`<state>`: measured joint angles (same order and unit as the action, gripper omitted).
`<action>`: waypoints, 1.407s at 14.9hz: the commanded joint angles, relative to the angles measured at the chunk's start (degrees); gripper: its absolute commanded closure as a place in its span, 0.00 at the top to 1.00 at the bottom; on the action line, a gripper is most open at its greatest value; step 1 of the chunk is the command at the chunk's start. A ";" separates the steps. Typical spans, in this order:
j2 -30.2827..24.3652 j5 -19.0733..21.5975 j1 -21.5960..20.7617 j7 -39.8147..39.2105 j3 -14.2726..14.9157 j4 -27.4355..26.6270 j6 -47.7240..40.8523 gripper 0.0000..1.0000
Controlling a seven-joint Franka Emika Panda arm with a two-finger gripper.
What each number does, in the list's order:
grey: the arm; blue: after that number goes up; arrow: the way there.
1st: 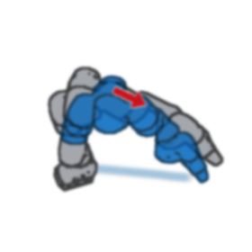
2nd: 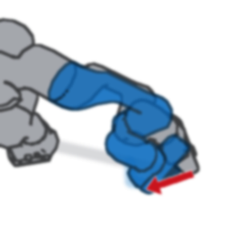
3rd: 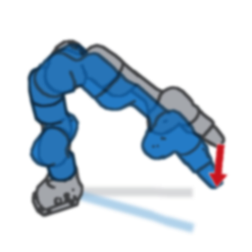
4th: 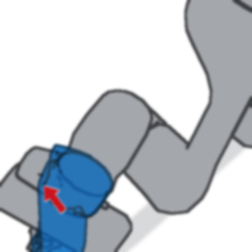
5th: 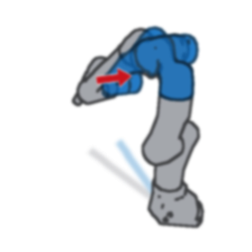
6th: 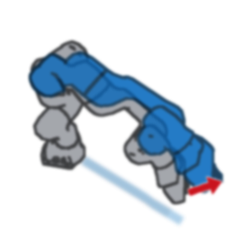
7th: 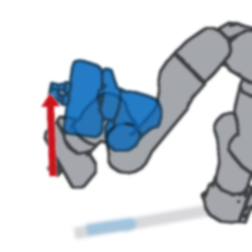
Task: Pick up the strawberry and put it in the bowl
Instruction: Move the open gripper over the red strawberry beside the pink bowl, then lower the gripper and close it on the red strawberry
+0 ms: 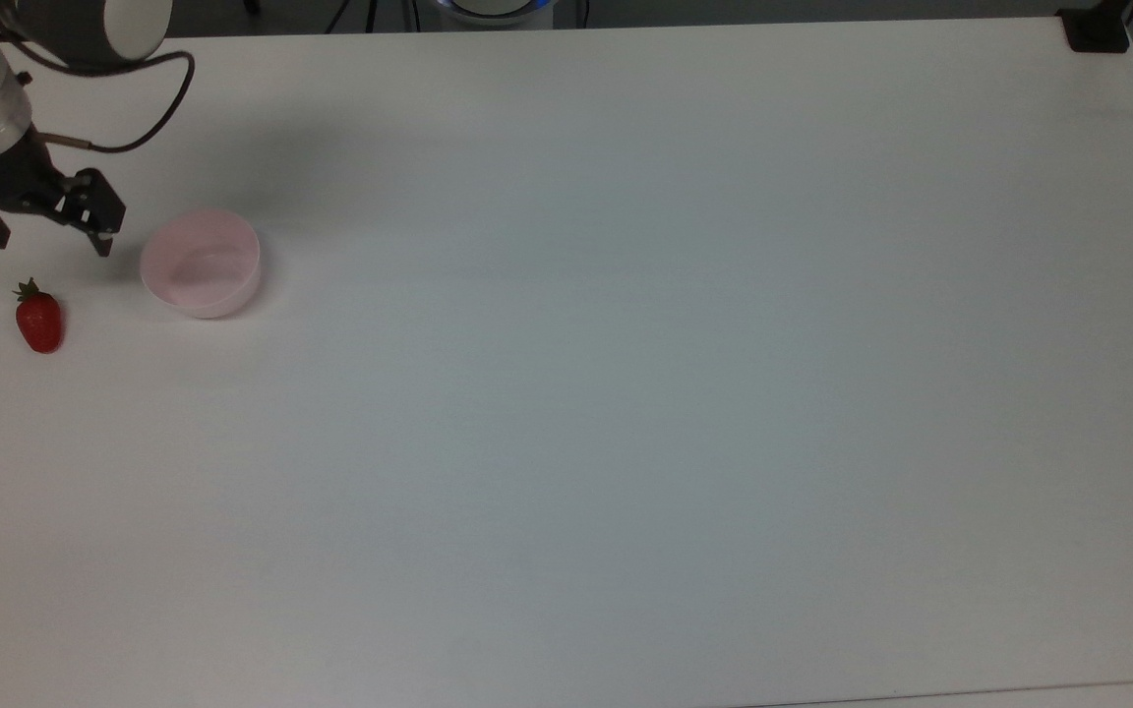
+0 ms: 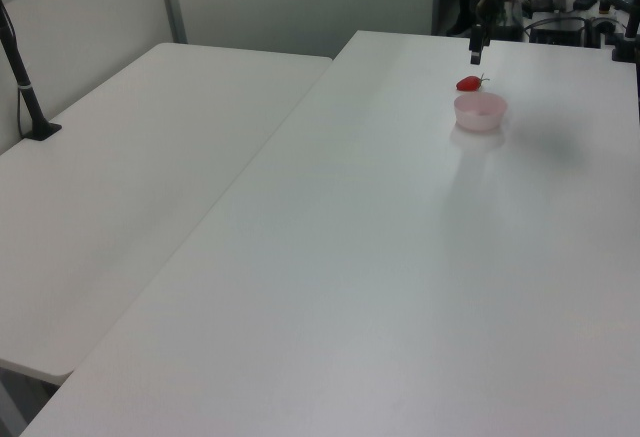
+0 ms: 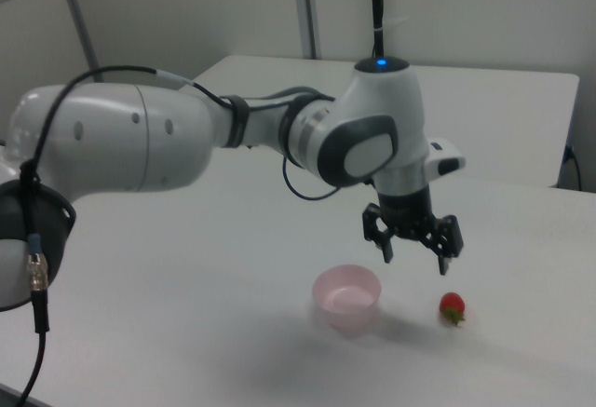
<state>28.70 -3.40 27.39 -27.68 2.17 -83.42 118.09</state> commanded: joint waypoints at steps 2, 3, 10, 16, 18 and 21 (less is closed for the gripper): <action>4.69 1.11 1.78 -0.79 -0.15 1.24 6.78 1.00; 5.22 1.11 2.05 -0.79 -0.15 1.24 8.37 0.96; 9.26 1.11 3.19 -0.79 -0.15 1.15 13.48 0.78; 11.37 1.20 3.37 3.06 -0.24 1.24 16.90 0.62; 11.55 1.20 3.28 4.30 -0.68 1.15 17.17 0.53; 11.38 1.46 2.84 4.39 -0.94 1.15 17.08 0.36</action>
<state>39.03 -2.80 30.62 -24.66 1.64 -83.12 133.64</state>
